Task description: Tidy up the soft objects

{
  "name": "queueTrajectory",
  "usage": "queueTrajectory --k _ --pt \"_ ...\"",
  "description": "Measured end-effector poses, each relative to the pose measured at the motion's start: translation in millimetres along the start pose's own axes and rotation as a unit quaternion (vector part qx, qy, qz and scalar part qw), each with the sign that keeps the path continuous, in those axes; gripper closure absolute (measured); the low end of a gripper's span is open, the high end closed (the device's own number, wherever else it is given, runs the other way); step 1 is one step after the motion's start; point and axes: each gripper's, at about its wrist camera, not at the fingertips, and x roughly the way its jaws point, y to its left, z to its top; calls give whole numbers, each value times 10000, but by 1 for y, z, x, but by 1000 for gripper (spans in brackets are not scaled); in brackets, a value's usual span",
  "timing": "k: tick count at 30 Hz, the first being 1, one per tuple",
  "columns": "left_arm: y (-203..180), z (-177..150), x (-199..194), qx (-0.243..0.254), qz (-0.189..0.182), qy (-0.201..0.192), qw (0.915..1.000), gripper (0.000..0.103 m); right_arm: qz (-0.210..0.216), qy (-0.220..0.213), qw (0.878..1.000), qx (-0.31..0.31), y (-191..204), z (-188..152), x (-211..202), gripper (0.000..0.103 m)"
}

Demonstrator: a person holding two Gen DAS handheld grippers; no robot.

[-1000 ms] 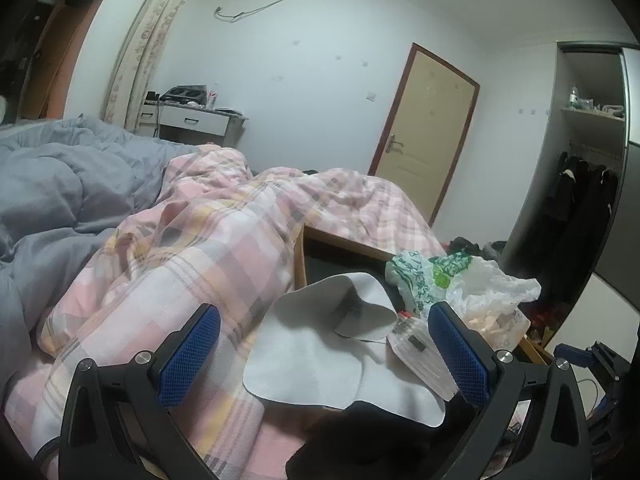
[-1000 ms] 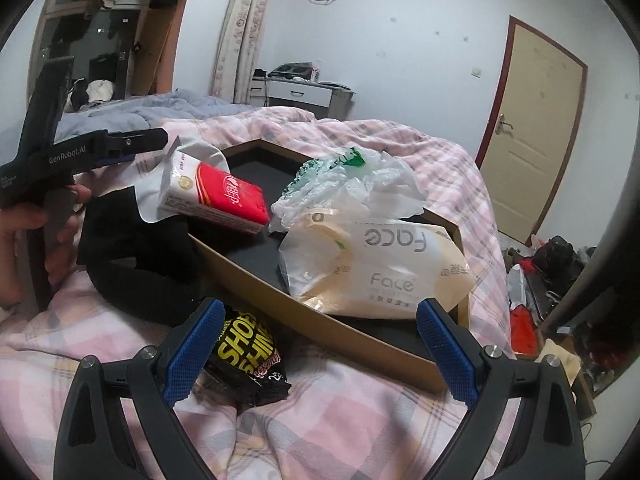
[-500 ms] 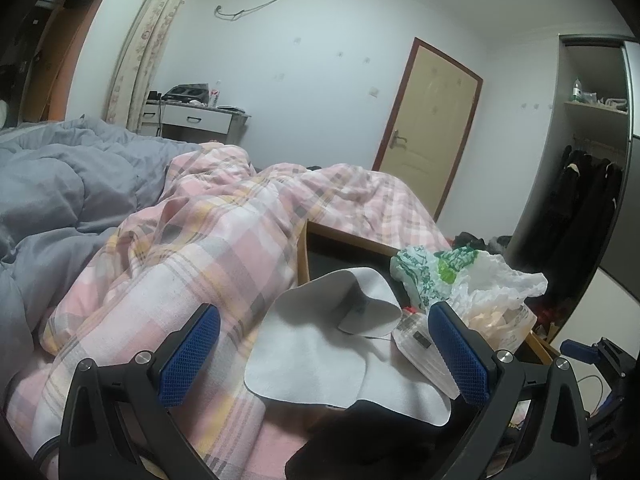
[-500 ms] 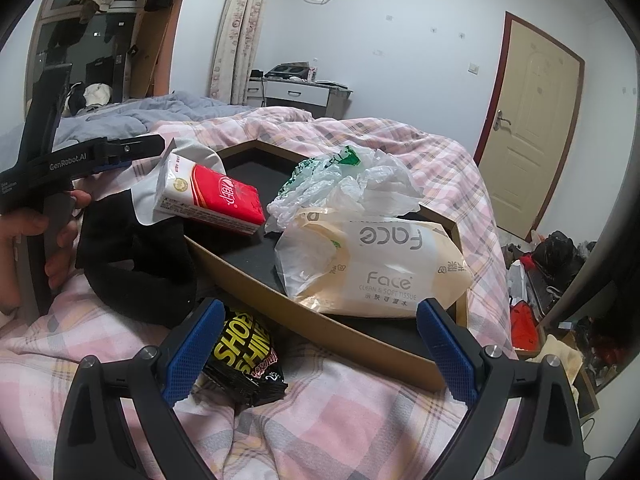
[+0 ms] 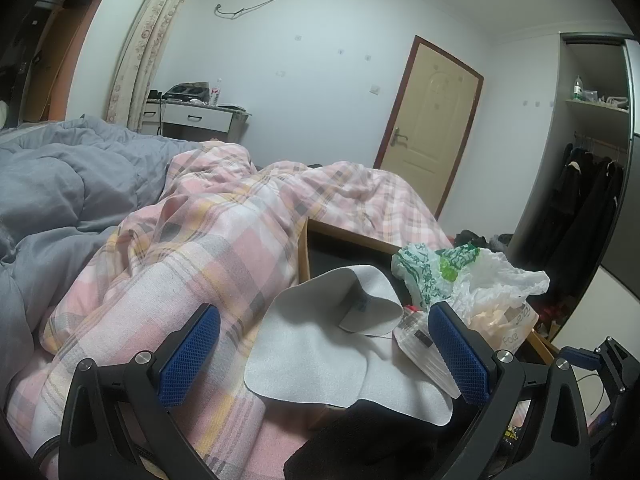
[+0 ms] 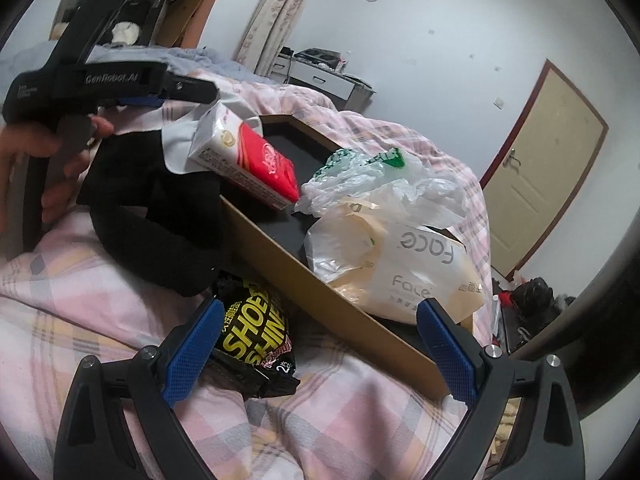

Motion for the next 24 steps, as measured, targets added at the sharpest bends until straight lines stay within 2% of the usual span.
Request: queueTrajectory --k 24 --pt "-1 1 0 3 6 10 10000 0 33 -47 9998 164 -5 0 -2 7"
